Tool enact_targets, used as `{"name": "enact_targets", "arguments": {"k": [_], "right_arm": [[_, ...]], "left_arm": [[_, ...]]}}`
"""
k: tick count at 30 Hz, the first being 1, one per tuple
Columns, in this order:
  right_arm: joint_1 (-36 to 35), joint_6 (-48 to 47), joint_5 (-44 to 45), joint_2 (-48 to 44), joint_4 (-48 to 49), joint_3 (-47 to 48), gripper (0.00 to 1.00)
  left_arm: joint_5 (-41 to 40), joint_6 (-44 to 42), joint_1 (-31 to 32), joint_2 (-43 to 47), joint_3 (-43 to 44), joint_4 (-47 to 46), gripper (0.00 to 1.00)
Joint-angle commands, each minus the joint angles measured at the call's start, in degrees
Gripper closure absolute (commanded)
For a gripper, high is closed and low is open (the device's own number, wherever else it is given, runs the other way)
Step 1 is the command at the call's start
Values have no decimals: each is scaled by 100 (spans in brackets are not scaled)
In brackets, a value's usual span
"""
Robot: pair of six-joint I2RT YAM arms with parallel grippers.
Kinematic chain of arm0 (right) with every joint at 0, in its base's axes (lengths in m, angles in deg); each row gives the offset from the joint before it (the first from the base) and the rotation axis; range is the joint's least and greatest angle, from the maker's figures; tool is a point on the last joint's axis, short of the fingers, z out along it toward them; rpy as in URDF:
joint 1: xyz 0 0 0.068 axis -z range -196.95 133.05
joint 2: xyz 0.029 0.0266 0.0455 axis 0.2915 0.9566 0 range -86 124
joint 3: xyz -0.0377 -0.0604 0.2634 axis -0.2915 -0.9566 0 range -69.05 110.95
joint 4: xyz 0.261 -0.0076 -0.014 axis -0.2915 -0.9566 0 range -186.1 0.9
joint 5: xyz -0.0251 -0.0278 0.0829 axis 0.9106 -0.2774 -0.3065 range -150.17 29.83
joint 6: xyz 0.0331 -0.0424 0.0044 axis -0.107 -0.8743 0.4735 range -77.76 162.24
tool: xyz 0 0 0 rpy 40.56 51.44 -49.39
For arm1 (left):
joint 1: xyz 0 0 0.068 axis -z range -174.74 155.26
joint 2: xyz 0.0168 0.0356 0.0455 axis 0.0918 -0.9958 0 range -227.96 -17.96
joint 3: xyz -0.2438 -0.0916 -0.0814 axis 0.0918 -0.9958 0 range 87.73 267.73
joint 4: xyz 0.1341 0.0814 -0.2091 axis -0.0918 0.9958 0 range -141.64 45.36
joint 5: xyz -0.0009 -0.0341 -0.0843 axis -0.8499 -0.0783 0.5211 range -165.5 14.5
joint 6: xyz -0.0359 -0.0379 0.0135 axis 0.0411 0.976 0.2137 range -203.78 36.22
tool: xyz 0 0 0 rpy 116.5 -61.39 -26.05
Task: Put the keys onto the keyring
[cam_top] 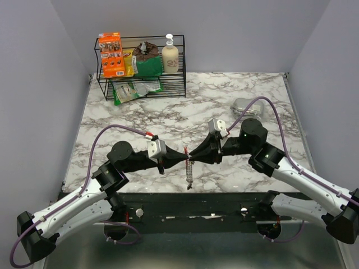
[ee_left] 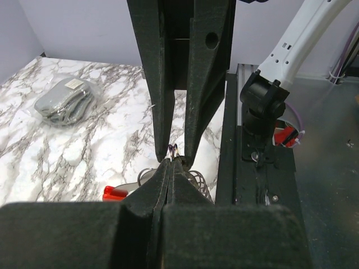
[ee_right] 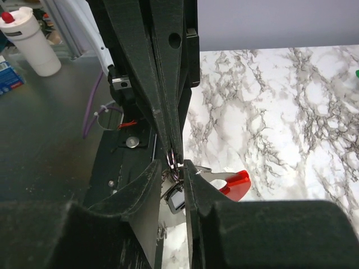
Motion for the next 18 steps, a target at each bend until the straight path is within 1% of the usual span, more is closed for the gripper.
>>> {"name": "enact_targets", "arguments": {"k": [1, 4, 5, 6, 11, 15, 16, 17, 18], "right_arm": [[43, 2, -239, 31, 116, 15, 77], [52, -7, -309, 22, 133, 6, 88], [69, -7, -336, 13, 133, 14, 95], [69, -16, -345, 13, 133, 15, 99], [105, -24, -397, -4, 124, 49, 99], [140, -86, -345, 48, -33, 233, 100], [148, -112, -319, 109, -173, 269, 99], [149, -156, -284, 145, -261, 322, 100], [149, -243, -222, 171, -358, 374, 100]], "left_arm": [[191, 52, 25, 97, 12, -347, 100], [209, 78, 34, 114, 12, -383, 100], [226, 87, 34, 114, 12, -409, 100], [226, 96, 34, 97, 21, -418, 100], [191, 17, 34, 18, 108, -260, 100], [95, -106, 34, -123, 345, 266, 100], [77, -141, 34, -158, 459, 381, 98], [42, -220, 34, -228, 512, 504, 89], [33, -273, 34, -263, 582, 766, 84]]}}
